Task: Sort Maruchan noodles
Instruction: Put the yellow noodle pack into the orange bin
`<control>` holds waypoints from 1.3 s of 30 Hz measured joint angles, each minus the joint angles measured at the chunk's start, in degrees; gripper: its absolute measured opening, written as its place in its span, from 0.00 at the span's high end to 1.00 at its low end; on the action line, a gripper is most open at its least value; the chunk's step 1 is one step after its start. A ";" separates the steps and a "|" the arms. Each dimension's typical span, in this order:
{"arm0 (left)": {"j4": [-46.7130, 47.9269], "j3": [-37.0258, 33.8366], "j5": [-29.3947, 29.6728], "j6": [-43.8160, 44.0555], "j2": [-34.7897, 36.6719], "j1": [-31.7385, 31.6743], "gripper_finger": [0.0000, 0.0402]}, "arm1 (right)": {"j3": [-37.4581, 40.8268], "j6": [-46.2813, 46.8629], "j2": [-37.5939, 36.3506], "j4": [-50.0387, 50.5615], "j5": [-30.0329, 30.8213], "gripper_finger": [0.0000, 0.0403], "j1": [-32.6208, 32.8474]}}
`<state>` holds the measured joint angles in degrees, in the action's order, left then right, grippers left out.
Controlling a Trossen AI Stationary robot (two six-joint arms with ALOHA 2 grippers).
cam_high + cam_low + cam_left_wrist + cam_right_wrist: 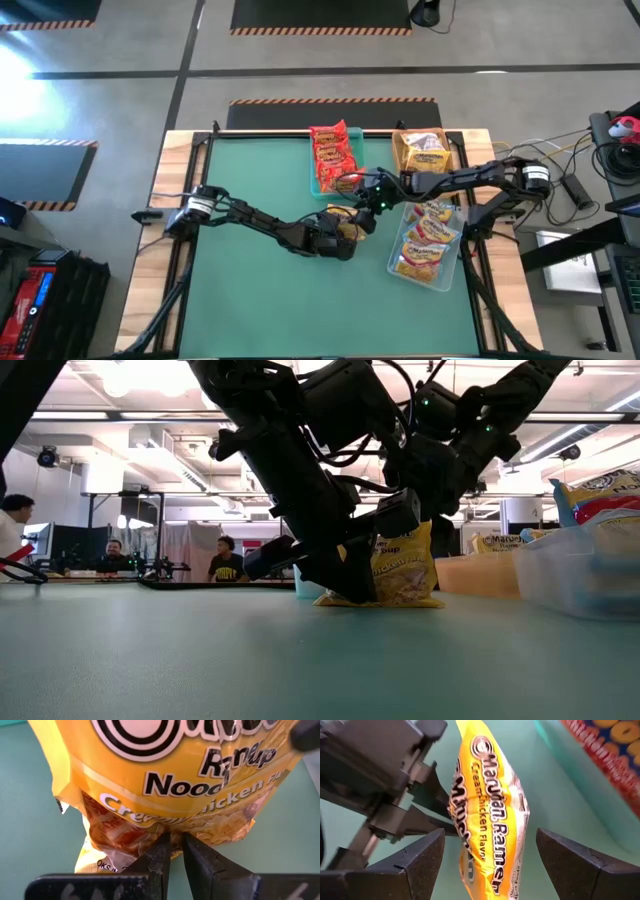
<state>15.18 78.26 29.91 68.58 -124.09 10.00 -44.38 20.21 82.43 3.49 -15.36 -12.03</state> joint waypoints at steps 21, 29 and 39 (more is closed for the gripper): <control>0.46 -0.07 0.76 0.06 0.00 -0.09 0.91 | -0.02 -0.34 7.04 -5.98 -3.93 0.37 0.17; 0.62 -0.12 2.08 1.18 0.00 -0.05 0.91 | -0.01 -0.76 7.15 -5.98 -3.87 0.50 0.11; 1.68 -0.48 13.08 8.18 0.78 1.65 0.91 | -0.02 -0.78 7.21 -6.15 -3.33 0.66 0.00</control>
<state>16.86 77.78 42.99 76.75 -123.31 11.65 -44.40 19.43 89.65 -2.66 -18.69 -12.03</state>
